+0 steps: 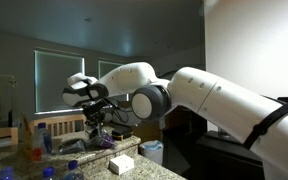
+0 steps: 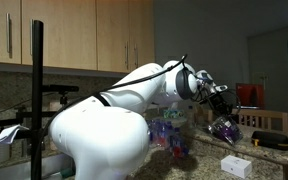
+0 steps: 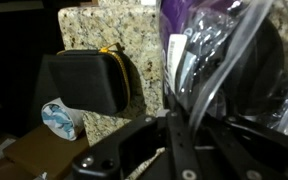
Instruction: Pick up the plastic and put it on the counter
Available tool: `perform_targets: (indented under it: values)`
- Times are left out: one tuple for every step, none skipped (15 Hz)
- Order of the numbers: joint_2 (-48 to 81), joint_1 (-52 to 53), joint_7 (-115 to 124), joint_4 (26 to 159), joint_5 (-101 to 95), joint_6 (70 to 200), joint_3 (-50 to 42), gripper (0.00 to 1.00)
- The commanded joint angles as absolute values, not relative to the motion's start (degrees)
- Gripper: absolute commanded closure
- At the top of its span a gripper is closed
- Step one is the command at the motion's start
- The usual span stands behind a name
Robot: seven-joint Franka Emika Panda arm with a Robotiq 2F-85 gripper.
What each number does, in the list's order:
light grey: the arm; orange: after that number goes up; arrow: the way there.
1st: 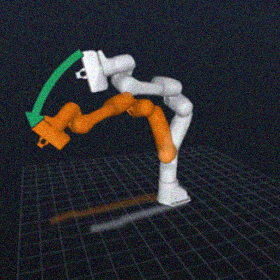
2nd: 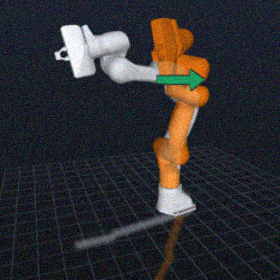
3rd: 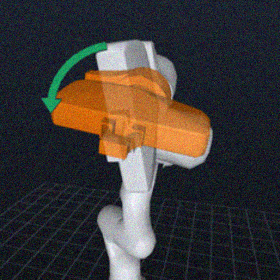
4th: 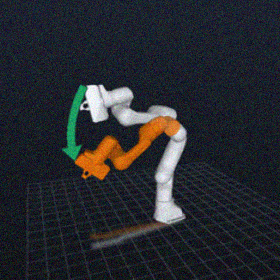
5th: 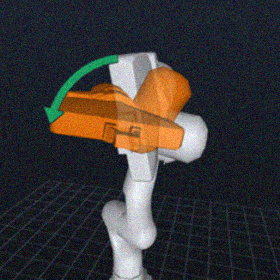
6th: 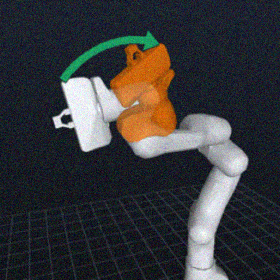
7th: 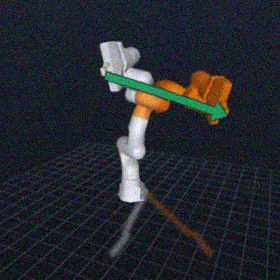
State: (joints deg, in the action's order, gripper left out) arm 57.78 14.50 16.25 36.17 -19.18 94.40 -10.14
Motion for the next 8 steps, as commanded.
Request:
perform_targets:
  values:
    - [54.63,13.66,13.02,36.17,-18.27,89.12,-9.49,0.92]
    - [54.26,13.66,12.83,35.92,-18.37,88.09,-9.52,0.91]
    - [53.99,13.61,12.6,35.77,-18.34,87.27,-9.45,0.92]
    - [53.84,13.55,12.45,35.71,-18.24,86.55,-9.35,0.92]
    - [53.78,13.47,12.21,35.77,-18.08,85.85,-9.18,0.92]
    - [53.8,13.42,12.11,35.78,-18.0,85.17,-9.05,0.92]
    - [53.82,13.29,11.79,35.8,-17.73,84.52,-8.72,0.92]
    - [53.81,13.21,11.45,35.83,-17.58,83.97,-8.43,0.92]
